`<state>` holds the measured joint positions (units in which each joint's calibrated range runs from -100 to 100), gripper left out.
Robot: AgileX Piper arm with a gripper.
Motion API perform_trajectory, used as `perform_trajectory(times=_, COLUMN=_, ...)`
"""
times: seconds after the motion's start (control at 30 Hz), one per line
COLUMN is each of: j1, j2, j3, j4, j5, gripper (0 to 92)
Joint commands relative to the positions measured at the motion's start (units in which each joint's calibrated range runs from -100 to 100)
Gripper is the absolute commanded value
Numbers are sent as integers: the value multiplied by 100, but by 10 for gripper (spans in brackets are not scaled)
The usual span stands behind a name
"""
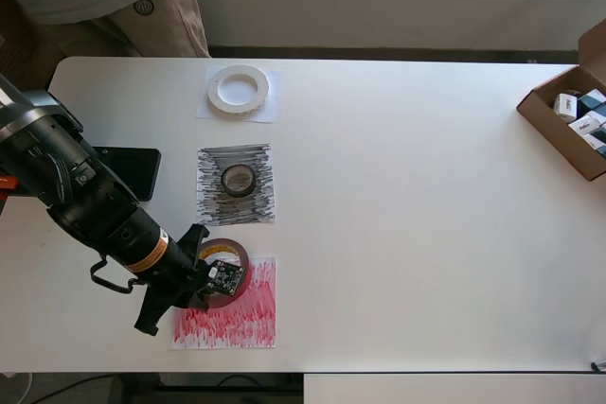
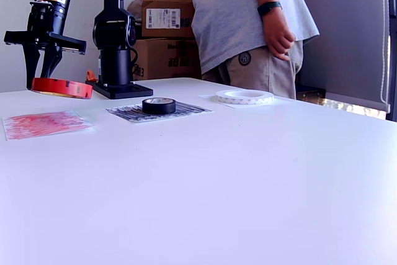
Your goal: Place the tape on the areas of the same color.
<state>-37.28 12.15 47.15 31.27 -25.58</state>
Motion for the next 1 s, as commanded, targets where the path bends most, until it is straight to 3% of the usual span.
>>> perform_trajectory(times=0.0, j1=-114, j2=-36, j3=-49, j4=-111, j5=13, gripper=0)
perform_trajectory(times=0.97, j1=-288, j2=993, j3=-757, j4=-119, j5=-36, gripper=0)
